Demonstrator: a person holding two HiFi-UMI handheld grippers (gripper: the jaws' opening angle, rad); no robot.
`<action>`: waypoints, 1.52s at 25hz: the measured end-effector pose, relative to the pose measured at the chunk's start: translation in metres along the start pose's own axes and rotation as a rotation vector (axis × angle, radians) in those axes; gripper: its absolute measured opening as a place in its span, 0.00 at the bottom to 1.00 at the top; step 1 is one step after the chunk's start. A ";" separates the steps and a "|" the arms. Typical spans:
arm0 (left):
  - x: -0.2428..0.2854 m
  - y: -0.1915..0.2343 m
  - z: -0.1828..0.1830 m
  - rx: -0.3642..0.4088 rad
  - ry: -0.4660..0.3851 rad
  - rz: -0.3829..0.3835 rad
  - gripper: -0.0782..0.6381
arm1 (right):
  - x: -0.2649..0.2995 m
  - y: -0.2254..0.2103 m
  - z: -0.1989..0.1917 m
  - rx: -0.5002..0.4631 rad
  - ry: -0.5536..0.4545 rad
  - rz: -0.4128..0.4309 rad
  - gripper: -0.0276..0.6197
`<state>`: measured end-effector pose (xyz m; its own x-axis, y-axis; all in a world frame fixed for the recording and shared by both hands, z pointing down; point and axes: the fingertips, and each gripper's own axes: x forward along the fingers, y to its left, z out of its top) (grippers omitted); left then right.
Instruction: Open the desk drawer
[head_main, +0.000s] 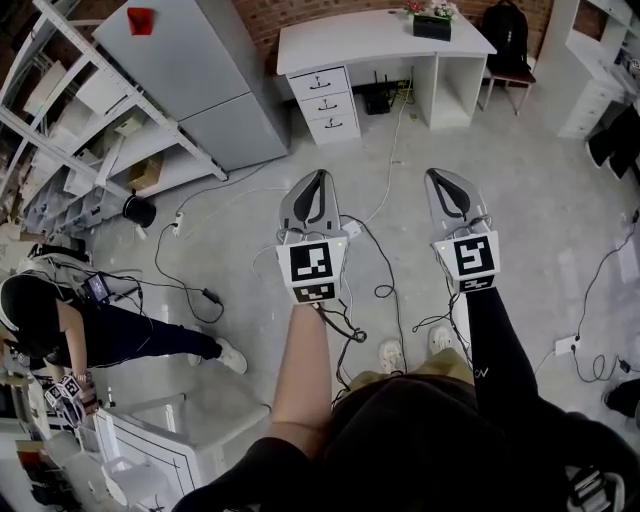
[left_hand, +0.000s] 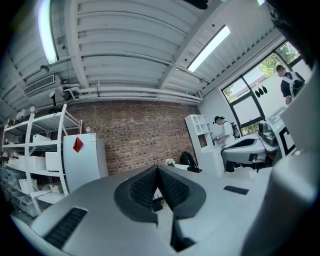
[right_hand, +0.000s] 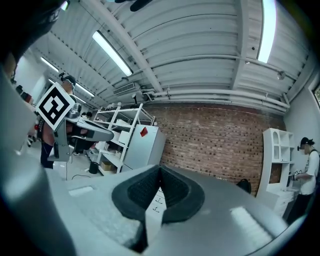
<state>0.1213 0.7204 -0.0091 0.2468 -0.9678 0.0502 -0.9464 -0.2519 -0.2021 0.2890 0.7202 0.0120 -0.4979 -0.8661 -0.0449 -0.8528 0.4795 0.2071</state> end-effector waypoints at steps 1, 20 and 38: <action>-0.001 0.004 0.000 0.005 0.001 0.005 0.12 | 0.001 0.002 -0.002 0.001 0.002 -0.002 0.04; 0.028 0.023 -0.011 -0.024 -0.010 0.012 0.12 | 0.050 0.009 -0.009 0.120 -0.061 0.150 0.86; 0.212 0.047 -0.025 -0.049 0.028 0.046 0.12 | 0.215 -0.106 -0.065 0.117 -0.036 0.198 0.86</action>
<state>0.1241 0.5034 0.0168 0.1971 -0.9779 0.0698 -0.9660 -0.2059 -0.1566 0.2829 0.4741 0.0435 -0.6611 -0.7486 -0.0502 -0.7491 0.6548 0.1005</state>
